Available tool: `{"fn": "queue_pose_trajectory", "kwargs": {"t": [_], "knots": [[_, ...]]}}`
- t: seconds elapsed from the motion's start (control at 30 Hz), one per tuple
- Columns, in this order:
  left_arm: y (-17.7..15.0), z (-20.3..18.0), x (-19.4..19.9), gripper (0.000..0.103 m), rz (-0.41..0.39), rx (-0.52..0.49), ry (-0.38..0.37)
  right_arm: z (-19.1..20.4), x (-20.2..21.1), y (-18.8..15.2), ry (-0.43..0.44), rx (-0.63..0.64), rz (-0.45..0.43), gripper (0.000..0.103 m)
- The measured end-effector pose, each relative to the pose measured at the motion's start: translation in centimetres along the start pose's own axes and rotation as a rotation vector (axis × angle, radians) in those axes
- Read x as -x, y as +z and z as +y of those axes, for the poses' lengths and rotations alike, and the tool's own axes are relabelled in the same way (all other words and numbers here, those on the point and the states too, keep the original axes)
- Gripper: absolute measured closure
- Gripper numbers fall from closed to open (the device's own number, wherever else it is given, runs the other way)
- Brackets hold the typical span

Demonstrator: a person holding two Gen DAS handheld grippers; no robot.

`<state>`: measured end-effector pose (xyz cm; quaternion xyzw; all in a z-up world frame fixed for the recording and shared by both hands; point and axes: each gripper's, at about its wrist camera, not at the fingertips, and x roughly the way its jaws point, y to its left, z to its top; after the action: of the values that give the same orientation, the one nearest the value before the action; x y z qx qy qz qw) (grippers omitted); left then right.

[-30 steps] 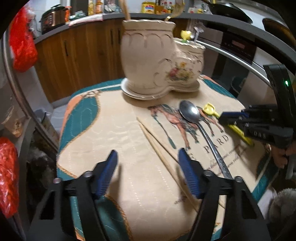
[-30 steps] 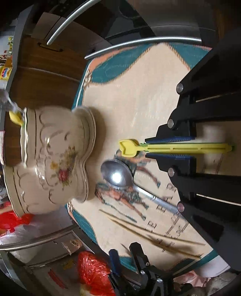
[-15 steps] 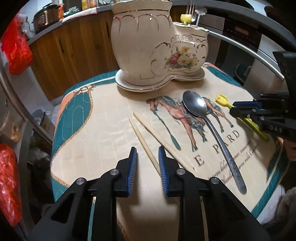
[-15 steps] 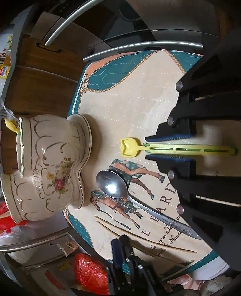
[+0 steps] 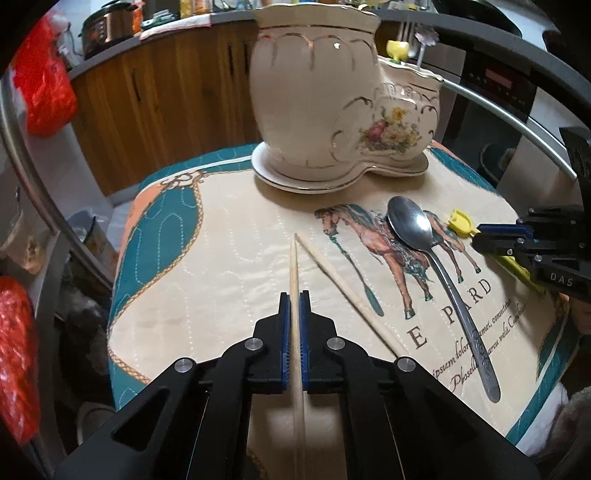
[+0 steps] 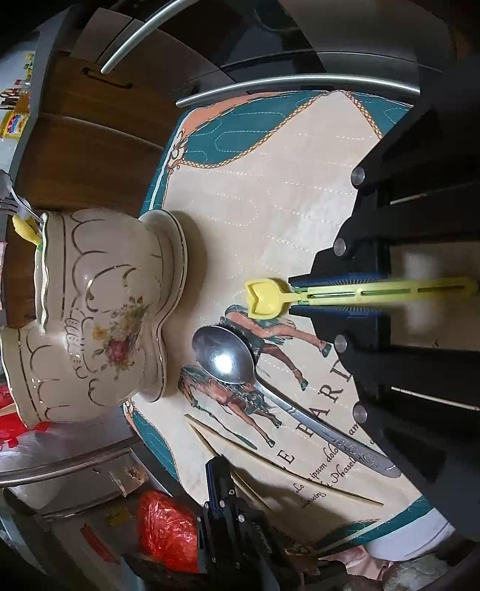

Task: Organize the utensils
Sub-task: 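Drop the chopstick in the tall cup with left tool while right drops yellow spatula in short cup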

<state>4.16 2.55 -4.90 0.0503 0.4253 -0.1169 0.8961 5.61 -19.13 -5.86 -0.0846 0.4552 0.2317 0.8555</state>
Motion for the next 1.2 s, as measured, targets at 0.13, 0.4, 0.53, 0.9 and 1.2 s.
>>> {"fn": "queue_pose_trajectory", "kwargs": {"t": [0.13, 0.4, 0.53, 0.9, 1.2], "knots": [[-0.2, 0.6, 1.2, 0.098, -0.033, 0.022, -0.017, -0.6, 0.9, 0.0, 0.044, -0.042, -0.03, 0.093], [0.4, 1.1, 4.9, 0.098, -0.15, 0.044, -0.066, -0.5, 3.4, 0.7, 0.087, -0.058, -0.134, 0.093], [1.0, 1.5, 7.0, 0.098, -0.225, 0.06, -0.093, -0.1, 4.2, 1.4, 0.106, -0.062, -0.186, 0.093], [4.2, 2.4, 11.8, 0.098, -0.448, 0.063, -0.082, -1.3, 7.0, 3.9, 0.113, -0.11, -0.357, 0.093], [8.7, 1.8, 13.5, 0.098, -0.555, 0.022, -0.098, -2.7, 9.6, 6.8, 0.105, -0.144, -0.489, 0.093]]}}
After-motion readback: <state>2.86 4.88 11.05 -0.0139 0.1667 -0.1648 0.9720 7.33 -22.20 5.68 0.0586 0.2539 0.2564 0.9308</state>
